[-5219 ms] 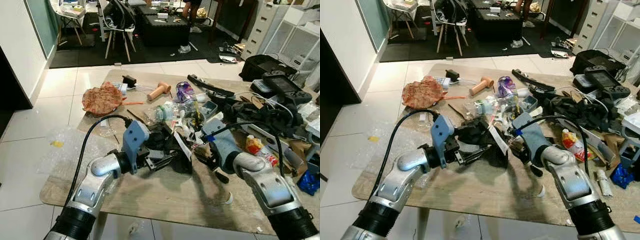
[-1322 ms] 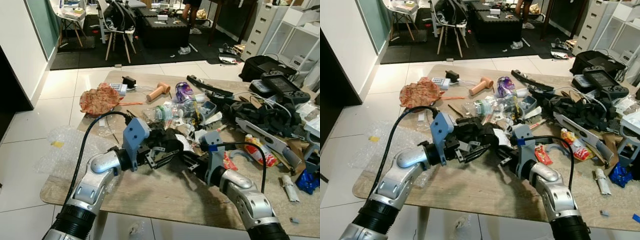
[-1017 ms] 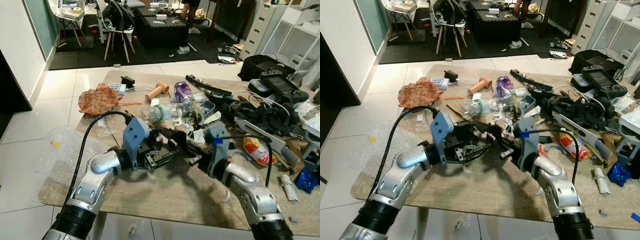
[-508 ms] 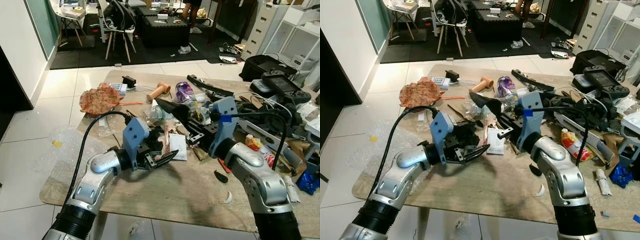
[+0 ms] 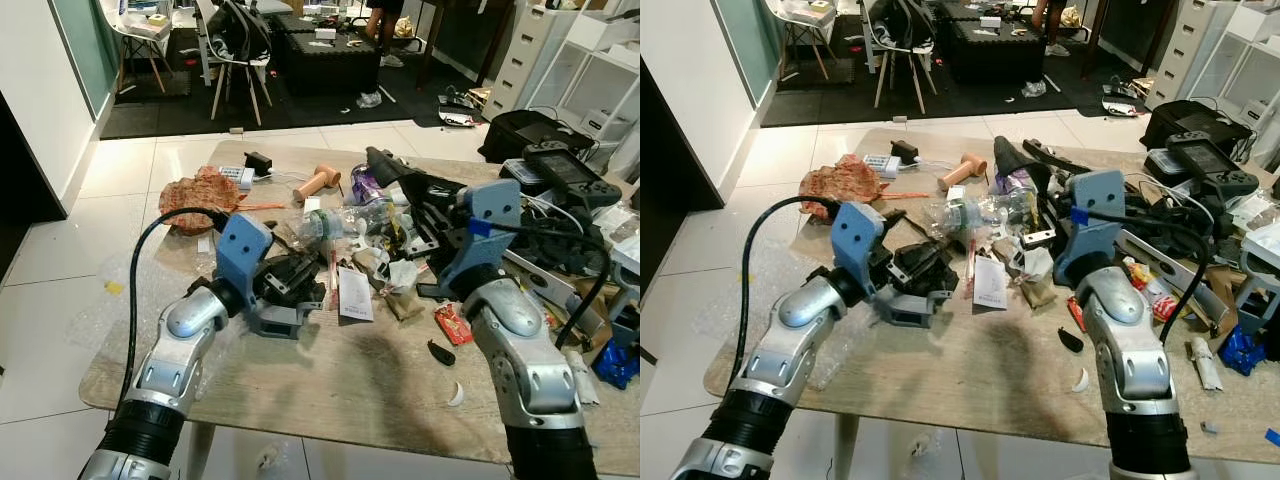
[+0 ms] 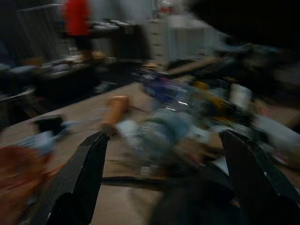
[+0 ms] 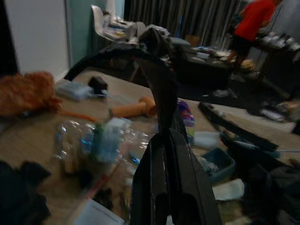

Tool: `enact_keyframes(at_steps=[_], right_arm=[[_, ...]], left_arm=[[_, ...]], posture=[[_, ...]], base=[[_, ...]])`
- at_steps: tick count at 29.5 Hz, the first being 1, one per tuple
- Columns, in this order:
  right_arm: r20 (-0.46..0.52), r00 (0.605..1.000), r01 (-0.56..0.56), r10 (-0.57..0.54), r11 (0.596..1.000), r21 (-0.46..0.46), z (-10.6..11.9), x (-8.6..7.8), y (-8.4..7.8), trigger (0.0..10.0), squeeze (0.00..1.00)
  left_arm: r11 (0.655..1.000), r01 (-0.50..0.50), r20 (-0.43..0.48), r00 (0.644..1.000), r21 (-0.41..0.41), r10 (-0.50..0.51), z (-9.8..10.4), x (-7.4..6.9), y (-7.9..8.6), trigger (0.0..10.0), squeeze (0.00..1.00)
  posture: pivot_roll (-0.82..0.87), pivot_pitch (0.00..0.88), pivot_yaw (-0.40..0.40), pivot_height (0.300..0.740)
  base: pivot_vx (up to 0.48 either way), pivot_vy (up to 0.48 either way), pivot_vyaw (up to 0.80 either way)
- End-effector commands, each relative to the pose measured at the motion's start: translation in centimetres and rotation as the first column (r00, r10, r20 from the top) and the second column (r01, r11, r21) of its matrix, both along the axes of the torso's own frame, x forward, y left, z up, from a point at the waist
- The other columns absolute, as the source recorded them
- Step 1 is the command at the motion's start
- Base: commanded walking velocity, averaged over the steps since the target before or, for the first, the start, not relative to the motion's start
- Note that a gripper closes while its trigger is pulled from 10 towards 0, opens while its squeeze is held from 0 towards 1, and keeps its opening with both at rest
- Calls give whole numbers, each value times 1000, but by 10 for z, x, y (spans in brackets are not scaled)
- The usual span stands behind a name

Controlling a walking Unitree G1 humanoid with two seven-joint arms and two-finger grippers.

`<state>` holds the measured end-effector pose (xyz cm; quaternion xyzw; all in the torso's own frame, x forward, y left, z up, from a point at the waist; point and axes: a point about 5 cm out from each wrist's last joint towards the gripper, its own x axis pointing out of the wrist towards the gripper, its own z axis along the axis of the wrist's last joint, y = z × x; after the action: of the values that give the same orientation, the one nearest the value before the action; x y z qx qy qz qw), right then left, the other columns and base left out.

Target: Picking trash to rubbish bin

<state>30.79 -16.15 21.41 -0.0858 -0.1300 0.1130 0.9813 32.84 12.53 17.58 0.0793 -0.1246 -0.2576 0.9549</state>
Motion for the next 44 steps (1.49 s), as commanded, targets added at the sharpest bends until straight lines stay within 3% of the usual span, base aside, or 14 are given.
enact_keyframes(at_steps=[1, 13, 32, 44], right_arm=[[41, 999, 10, -9, 999, -40, 1, -2, 4, 10000, 0], [93, 995, -30, 35, 998, -54, -3, -3, 16, 10000, 0], [134, 989, -50, 59, 996, -69, 2, 0, 21, 10000, 0], [136, 988, -57, 66, 996, -69, 3, 1, 23, 10000, 0]], left_arm=[[998, -41, -13, 999, -46, 41, -2, -1, 2, 10000, 0], [991, -71, 8, 997, -114, 73, -4, -10, -12, 10000, 0], [972, -136, -12, 991, -191, 136, -1, -9, -8, 10000, 0], [979, -110, -15, 994, -174, 109, -2, -11, -13, 10000, 0]], posture=[[-111, 57, -22, 740], [-106, 39, -40, 740], [-99, 33, -51, 740], [-96, 41, -52, 740]], base=[[0, 0, 0], [0, 0, -667], [0, 0, -800], [0, 0, -800]])
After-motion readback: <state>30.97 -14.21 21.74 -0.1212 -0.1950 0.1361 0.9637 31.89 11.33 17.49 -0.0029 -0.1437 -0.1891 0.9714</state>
